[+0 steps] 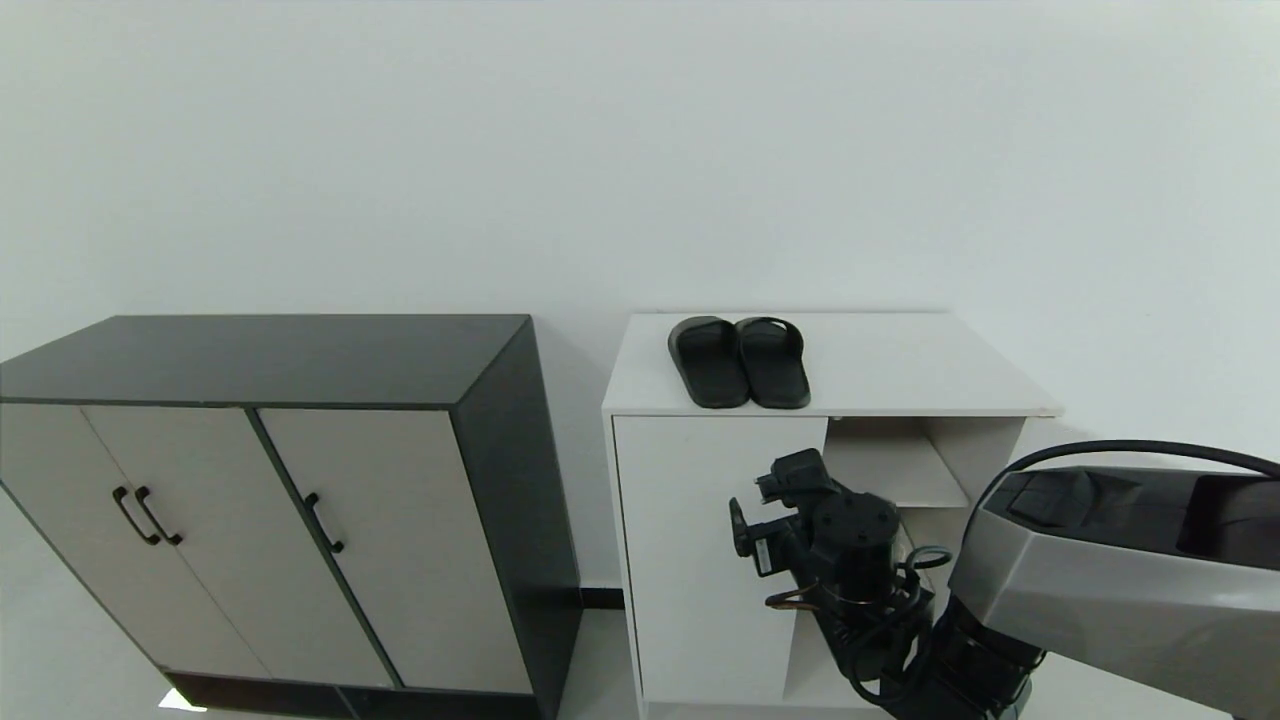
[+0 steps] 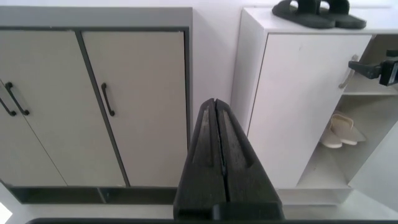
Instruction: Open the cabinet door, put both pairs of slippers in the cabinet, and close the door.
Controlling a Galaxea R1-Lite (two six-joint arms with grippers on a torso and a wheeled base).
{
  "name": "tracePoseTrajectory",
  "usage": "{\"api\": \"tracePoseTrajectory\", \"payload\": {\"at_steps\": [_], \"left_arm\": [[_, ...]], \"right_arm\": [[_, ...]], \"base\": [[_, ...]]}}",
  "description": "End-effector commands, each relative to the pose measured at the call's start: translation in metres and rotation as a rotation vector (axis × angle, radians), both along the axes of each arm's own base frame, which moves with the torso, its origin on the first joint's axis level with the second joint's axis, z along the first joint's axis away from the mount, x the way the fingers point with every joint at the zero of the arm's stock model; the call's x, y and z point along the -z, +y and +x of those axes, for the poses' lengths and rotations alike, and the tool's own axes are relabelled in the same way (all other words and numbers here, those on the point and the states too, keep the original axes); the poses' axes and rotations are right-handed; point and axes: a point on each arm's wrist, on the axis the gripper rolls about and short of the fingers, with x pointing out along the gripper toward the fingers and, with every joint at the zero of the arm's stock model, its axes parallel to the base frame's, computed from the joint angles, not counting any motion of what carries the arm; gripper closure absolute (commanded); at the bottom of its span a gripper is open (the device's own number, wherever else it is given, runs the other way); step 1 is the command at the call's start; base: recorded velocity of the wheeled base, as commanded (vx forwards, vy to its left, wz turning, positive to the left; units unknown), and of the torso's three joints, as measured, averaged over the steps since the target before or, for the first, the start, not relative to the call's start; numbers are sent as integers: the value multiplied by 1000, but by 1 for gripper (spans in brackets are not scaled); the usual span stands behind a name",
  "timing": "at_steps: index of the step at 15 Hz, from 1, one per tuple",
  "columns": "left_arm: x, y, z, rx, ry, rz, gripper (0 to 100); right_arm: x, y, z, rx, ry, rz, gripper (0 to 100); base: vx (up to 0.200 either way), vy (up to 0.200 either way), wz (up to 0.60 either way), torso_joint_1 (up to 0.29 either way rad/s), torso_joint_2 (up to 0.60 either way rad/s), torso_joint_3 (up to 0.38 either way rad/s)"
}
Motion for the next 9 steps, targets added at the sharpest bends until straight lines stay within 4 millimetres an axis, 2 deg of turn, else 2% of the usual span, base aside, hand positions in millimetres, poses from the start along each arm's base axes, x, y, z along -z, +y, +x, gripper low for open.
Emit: {"api": "tracePoseTrajectory", "payload": {"at_steps": [1, 6, 9], "left_arm": [[0, 0, 0, 1, 2, 0, 100], [0, 0, 0, 1, 0, 0, 100], [0, 0, 0, 2, 2, 3, 100]], "right_arm": [[0, 0, 0, -1, -1, 0, 0], [0, -1, -1, -7, -12, 10, 0], [0, -5, 2, -18, -45, -12, 0]], "base": [[0, 0, 0, 261, -593, -330], [0, 0, 0, 234, -515, -282], [0, 0, 0, 63, -145, -72]]}}
